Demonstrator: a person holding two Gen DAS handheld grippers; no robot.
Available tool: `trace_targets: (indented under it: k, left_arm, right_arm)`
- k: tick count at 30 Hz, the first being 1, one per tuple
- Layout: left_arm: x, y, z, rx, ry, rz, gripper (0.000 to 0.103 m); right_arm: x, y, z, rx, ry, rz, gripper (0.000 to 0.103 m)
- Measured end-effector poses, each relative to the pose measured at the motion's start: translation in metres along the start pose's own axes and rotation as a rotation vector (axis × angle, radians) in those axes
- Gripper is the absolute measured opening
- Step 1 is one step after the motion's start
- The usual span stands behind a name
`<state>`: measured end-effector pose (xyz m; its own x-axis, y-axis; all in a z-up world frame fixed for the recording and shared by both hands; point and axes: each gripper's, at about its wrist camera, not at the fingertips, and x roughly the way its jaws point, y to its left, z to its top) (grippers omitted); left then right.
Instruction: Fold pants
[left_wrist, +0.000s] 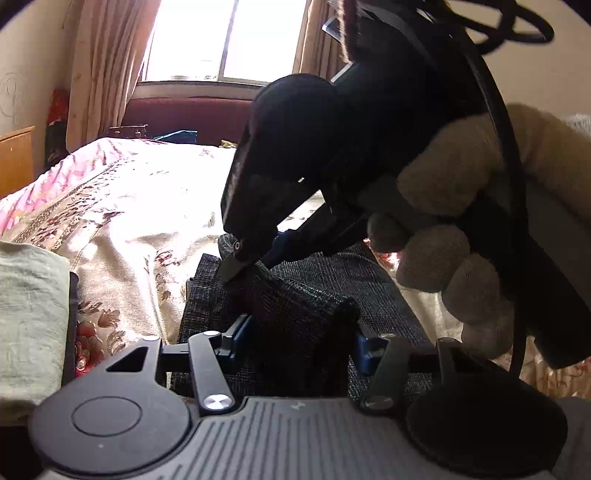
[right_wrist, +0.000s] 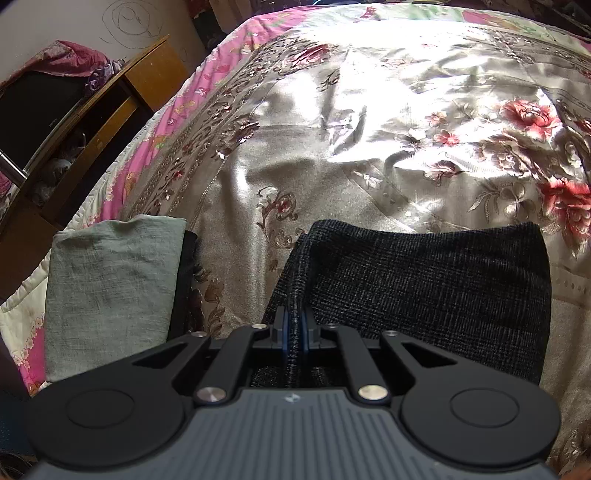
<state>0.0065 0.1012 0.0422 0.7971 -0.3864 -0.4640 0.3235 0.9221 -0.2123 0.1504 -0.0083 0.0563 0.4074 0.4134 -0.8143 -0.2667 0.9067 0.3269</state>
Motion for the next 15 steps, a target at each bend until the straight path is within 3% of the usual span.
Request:
trace_targets:
  k: [4,9,12,15]
  left_arm:
    - [-0.01,0.015,0.001,-0.046,-0.025,0.009,0.054]
    - [-0.003,0.037,-0.004,-0.154,0.046,0.034,0.054]
    - [-0.005,0.05,-0.005,-0.219,0.056,0.079,0.054]
    - [-0.012,0.058,-0.007,-0.253,0.066,0.118,0.055]
  right_arm:
    - [-0.001,0.0,0.005,0.028,-0.025,0.024,0.008]
    - [0.023,0.006,0.004,0.026,0.013,0.023,0.014]
    - [0.036,0.008,-0.001,0.04,0.036,0.074,0.014]
    - [0.035,0.011,-0.004,0.031,0.001,0.099,0.013]
